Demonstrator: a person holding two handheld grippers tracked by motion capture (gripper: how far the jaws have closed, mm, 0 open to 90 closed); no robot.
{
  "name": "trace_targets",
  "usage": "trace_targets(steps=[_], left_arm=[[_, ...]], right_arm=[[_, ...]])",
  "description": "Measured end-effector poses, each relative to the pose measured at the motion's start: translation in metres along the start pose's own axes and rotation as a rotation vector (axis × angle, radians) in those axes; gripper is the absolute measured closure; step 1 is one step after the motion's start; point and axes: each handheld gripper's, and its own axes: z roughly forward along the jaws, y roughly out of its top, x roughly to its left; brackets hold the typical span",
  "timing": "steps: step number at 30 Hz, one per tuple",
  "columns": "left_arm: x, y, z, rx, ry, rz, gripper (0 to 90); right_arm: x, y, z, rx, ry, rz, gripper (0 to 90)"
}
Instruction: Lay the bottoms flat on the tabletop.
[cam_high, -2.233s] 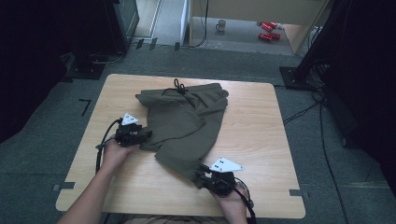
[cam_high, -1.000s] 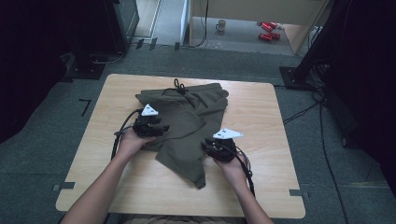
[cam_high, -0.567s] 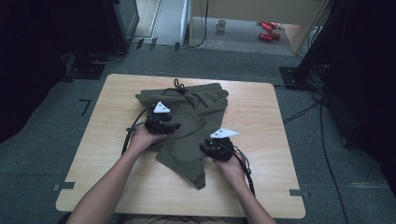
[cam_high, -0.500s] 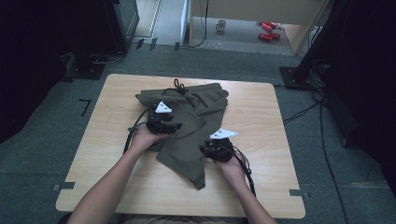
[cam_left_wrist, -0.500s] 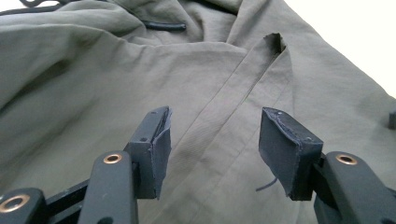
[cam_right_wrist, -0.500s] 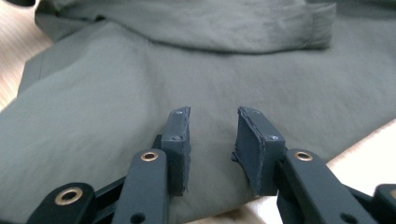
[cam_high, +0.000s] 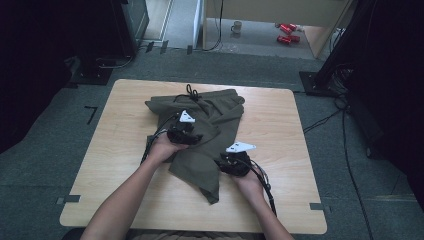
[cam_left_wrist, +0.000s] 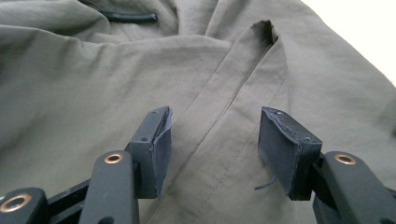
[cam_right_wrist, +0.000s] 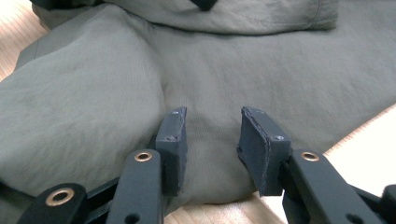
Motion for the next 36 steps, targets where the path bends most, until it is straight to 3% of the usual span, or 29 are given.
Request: trace_targets(steps=[8,13,15,20,24,27,32,36], left_arm=[[0.000,-0.001,0.008,0.025,0.020,0.001,45.1],[-0.006,-0.001,0.006,0.035,0.054,0.021,56.3],[-0.007,-0.001,0.006,0.041,0.057,0.011,59.4],[-0.011,0.000,0.002,0.062,0.077,0.039,74.3],[-0.010,0.002,-0.004,0.081,0.082,0.034,84.4],[-0.009,0.005,-0.013,0.083,0.071,0.009,86.2],[-0.010,0.005,-0.026,0.059,0.075,0.014,86.5],[-0.007,0.004,-0.036,0.035,0.075,-0.011,86.5]], right_arm=[[0.003,-0.002,0.001,-0.014,-0.020,-0.029,61.1],[0.009,-0.002,0.002,-0.009,-0.060,-0.080,60.6],[0.009,-0.002,0.002,-0.009,-0.056,-0.074,60.2],[0.009,-0.003,0.001,-0.009,-0.055,-0.071,60.1],[0.009,-0.003,0.001,-0.009,-0.062,-0.071,61.1],[0.009,-0.003,0.001,-0.010,-0.065,-0.069,61.3],[0.009,-0.003,0.001,-0.010,-0.065,-0.068,61.4],[0.009,-0.003,0.001,-0.010,-0.066,-0.068,61.4]])
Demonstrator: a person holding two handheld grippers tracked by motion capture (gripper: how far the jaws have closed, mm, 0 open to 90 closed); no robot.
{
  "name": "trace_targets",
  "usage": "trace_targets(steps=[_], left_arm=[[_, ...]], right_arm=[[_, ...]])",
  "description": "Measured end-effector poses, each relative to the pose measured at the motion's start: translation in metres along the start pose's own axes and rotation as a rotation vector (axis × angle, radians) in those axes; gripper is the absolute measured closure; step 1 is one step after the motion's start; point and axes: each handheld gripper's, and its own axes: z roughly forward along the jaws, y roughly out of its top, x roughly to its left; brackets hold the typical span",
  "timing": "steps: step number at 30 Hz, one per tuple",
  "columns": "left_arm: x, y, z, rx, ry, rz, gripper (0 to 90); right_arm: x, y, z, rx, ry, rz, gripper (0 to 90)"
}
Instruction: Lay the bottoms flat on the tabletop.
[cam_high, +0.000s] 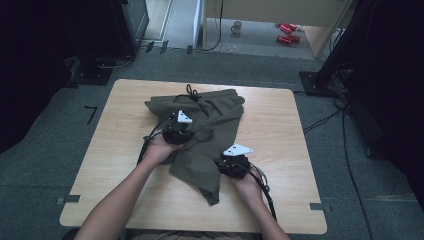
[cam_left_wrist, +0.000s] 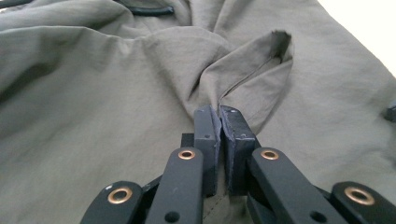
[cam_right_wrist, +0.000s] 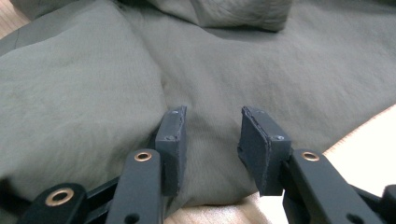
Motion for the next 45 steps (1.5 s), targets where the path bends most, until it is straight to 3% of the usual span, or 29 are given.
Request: trace_targets(steps=[12,17,22,30,45], left_arm=[[0.013,-0.011,-0.048,-0.116,0.031,-0.045,86.7],[0.020,-0.019,-0.064,-0.122,0.069,-0.066,86.7],[0.034,-0.034,-0.077,-0.127,0.081,-0.128,86.9],[0.049,-0.063,-0.103,-0.133,0.118,-0.181,86.9],[0.064,-0.111,-0.135,-0.146,0.177,-0.309,86.9]], right_arm=[[0.001,0.000,0.000,-0.001,-0.004,0.003,61.3],[0.001,0.000,0.000,-0.002,-0.007,0.002,61.3],[0.001,0.000,0.000,-0.002,-0.007,0.005,61.3],[0.001,0.000,0.000,-0.001,-0.007,0.005,61.3],[0.000,0.000,0.000,0.001,-0.002,0.007,61.6]])
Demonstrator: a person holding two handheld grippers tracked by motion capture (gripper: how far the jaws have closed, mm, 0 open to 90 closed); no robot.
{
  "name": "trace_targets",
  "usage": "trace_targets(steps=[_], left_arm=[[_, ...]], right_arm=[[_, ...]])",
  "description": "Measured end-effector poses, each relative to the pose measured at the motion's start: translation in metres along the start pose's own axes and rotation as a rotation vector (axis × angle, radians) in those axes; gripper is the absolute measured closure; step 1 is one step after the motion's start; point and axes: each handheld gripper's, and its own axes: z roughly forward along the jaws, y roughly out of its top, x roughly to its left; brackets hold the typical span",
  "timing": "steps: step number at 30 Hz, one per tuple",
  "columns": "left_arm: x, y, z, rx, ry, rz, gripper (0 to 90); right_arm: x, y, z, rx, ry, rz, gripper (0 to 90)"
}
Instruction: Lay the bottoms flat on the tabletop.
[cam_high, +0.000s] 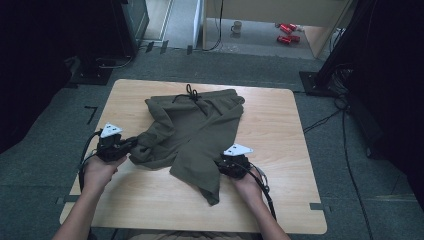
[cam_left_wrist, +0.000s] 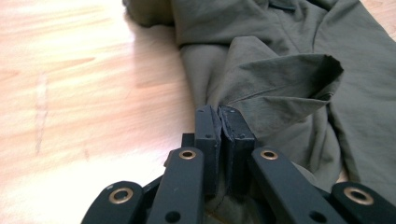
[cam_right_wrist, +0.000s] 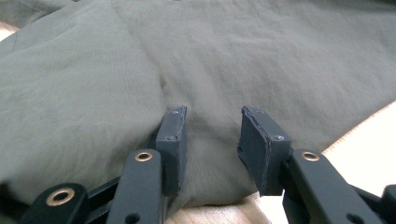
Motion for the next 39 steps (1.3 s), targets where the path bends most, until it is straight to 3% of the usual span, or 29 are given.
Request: trace_targets(steps=[11,18,22,25,33,37,39], left_arm=[[0.020,-0.023,-0.008,0.028,0.029,-0.104,86.9],[0.031,-0.033,-0.006,0.051,0.067,-0.142,86.8],[0.035,-0.038,-0.005,0.051,0.084,-0.131,85.9],[0.037,-0.039,-0.005,0.044,0.067,-0.132,82.2],[0.030,-0.028,-0.023,-0.040,0.051,-0.094,69.2],[0.021,-0.021,-0.028,-0.059,0.019,-0.067,65.6],[0.017,-0.019,-0.028,-0.065,0.006,-0.054,61.8]], right_arm=[[-0.003,0.002,0.002,-0.002,0.000,0.008,61.8],[-0.003,0.004,0.004,-0.002,-0.004,0.009,61.8],[-0.003,0.004,0.005,-0.004,-0.005,0.007,61.8],[-0.003,0.004,0.005,-0.003,-0.006,0.008,61.8],[-0.002,0.004,0.004,-0.001,-0.010,0.011,61.3],[-0.005,0.007,0.002,-0.005,-0.006,0.058,60.6],[-0.006,0.011,-0.004,-0.038,-0.005,0.077,60.6]])
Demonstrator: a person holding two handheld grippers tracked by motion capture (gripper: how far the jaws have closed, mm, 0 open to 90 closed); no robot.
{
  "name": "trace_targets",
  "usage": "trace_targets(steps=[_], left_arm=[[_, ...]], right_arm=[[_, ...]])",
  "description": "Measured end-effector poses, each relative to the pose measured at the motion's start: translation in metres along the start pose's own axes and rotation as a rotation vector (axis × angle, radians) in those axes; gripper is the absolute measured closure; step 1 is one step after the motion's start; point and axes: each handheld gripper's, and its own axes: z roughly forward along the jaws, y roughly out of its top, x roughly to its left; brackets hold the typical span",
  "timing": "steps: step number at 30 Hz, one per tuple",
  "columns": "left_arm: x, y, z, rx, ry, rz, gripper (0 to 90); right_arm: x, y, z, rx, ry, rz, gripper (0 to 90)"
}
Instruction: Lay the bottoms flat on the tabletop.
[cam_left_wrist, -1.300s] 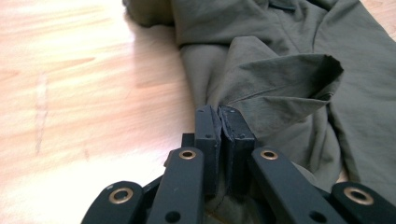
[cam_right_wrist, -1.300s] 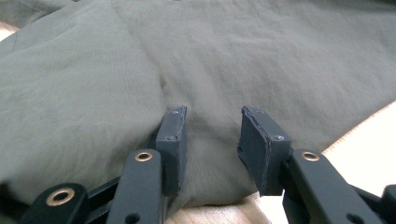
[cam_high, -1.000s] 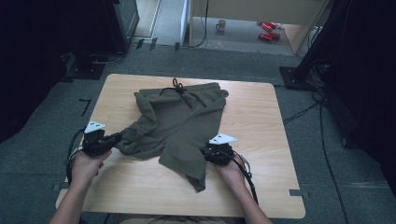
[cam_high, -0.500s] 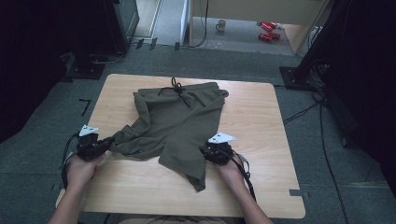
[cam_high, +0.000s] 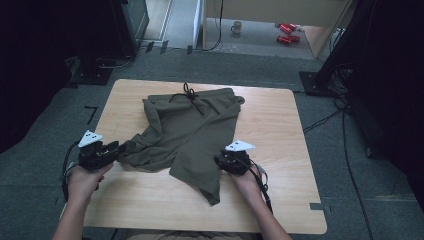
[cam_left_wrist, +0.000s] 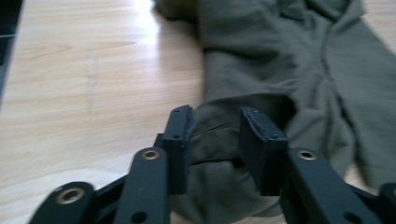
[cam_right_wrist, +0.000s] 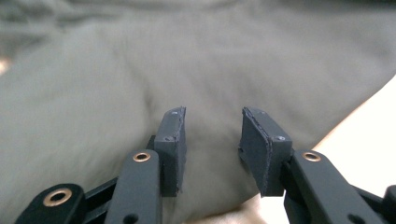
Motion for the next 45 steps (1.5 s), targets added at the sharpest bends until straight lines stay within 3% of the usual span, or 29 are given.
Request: trace_targets(steps=[3,5,11,18,22,28,32,40,45], left_arm=[[-0.005,0.001,0.006,0.017,-0.013,0.017,58.6],[-0.007,0.001,0.009,0.032,-0.020,0.023,56.4],[-0.012,0.000,0.017,0.047,-0.030,0.044,49.1],[-0.014,-0.003,0.023,0.062,-0.034,0.081,46.3],[-0.016,-0.003,0.025,0.063,-0.076,0.083,40.3],[-0.019,-0.007,0.033,0.104,-0.087,0.106,37.2],[-0.018,-0.010,0.037,0.126,-0.072,0.123,37.3],[-0.012,-0.013,0.040,0.136,-0.067,0.089,41.5],[-0.012,-0.013,0.040,0.141,-0.071,0.093,41.5]], right_arm=[[0.001,0.012,-0.007,-0.004,0.035,0.017,59.1],[0.007,0.018,-0.011,-0.025,0.045,0.002,58.8],[0.032,0.029,-0.012,-0.007,0.108,-0.052,59.7],[0.060,0.044,-0.007,0.006,0.173,-0.095,59.0],[0.074,0.050,-0.002,0.017,0.205,-0.113,57.4],[0.093,0.048,0.014,0.046,0.244,-0.133,55.4],[0.102,0.044,0.026,0.071,0.253,-0.143,54.1],[0.118,0.048,0.038,0.077,0.263,-0.153,51.1],[0.121,0.048,0.052,0.102,0.246,-0.165,50.5]])
